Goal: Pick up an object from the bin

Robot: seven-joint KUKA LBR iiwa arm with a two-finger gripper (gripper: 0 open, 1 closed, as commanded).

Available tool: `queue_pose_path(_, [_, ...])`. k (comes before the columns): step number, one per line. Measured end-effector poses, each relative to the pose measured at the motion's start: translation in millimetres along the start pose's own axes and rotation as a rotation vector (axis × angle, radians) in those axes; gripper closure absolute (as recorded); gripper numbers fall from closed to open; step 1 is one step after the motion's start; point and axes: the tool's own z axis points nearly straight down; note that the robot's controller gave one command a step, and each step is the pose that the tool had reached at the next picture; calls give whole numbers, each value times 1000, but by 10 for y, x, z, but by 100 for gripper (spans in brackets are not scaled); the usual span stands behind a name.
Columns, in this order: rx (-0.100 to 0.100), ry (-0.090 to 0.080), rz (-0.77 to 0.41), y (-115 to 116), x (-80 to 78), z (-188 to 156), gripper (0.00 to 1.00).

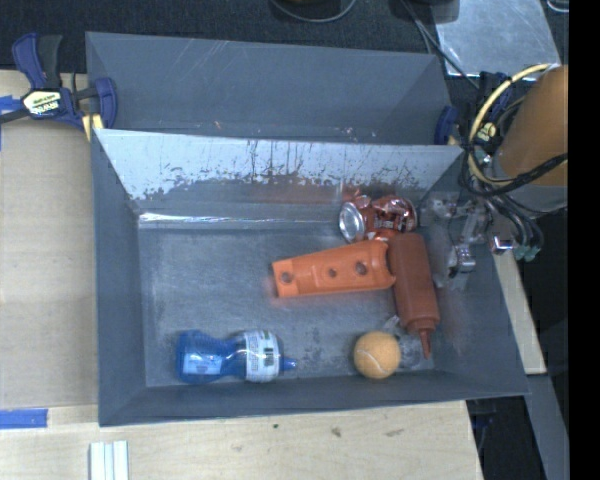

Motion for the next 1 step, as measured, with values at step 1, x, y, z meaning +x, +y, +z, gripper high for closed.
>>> queue_pose_path(1, [2, -8, -3, 6, -20, -48, 0])
